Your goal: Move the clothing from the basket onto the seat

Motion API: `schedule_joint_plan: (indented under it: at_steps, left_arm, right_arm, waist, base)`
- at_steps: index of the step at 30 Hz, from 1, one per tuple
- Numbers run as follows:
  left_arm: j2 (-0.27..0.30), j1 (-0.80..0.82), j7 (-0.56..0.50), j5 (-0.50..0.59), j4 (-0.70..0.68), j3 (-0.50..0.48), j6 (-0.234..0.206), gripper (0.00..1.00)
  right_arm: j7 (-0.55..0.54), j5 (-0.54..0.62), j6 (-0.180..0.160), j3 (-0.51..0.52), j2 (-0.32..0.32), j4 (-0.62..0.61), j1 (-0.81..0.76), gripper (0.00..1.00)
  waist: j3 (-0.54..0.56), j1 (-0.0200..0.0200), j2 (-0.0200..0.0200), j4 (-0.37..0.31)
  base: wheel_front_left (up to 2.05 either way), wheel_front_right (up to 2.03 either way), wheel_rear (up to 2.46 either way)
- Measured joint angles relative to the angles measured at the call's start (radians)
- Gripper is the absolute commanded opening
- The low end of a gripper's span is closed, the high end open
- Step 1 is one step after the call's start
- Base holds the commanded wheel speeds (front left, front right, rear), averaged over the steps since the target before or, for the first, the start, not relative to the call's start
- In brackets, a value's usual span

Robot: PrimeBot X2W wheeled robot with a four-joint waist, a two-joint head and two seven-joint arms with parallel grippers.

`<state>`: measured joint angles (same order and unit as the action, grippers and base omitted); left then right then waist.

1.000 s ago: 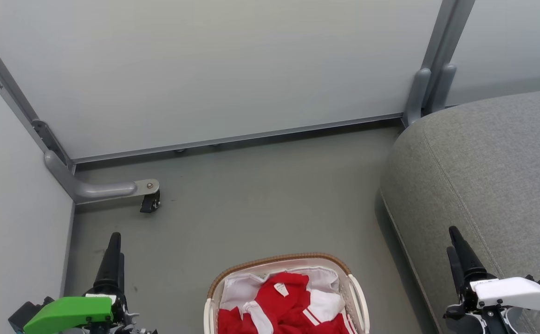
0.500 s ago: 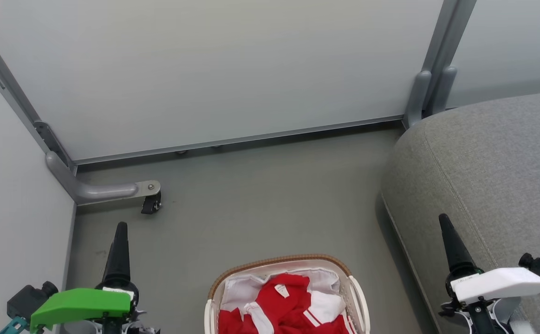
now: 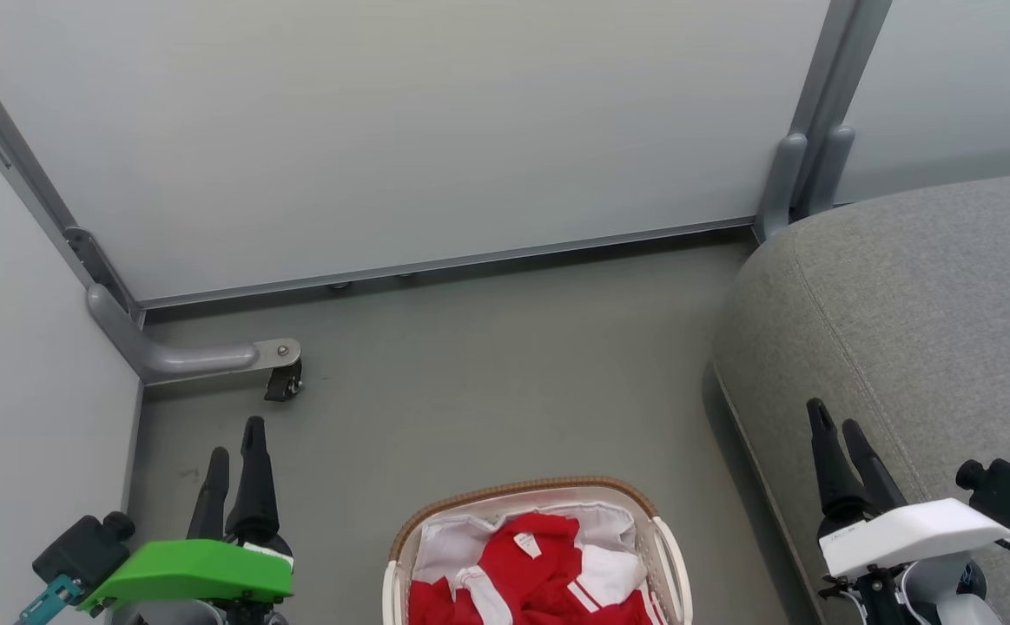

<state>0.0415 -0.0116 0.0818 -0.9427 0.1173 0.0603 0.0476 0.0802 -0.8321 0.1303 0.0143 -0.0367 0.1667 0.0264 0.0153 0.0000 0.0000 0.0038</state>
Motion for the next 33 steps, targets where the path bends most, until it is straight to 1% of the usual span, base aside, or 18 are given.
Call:
schedule_joint_plan:
  at_steps: [4,8,17,33]
  left_arm:
    - [0.000,-0.005,0.011,0.086,-0.001,0.009,-0.004,1.00]
    - [0.001,-0.014,0.024,0.146,-0.002,0.014,-0.012,1.00]
    - [0.001,-0.033,0.049,0.267,0.012,0.021,-0.014,1.00]
    - [0.002,-0.055,0.088,0.412,0.030,0.028,-0.026,1.00]
  right_arm:
    - [0.012,0.062,0.000,-0.002,-0.001,0.000,0.000,1.00]
    - [0.025,0.125,0.000,-0.004,-0.002,0.000,0.000,1.00]
    - [0.049,0.256,0.000,-0.032,-0.003,-0.001,0.000,1.00]
    - [0.089,0.433,0.000,-0.053,-0.006,-0.004,-0.011,1.00]
  waist:
    - [0.000,0.0000,0.0000,0.001]
    - [0.001,0.0000,0.0000,0.001]
    - [0.001,0.0000,0.0000,0.001]
    - [0.002,0.0000,0.0000,0.007]
  base:
    - [0.00,0.00,0.00]
    - [0.00,0.00,0.00]
    - [0.00,0.00,0.00]
    - [0.00,0.00,0.00]
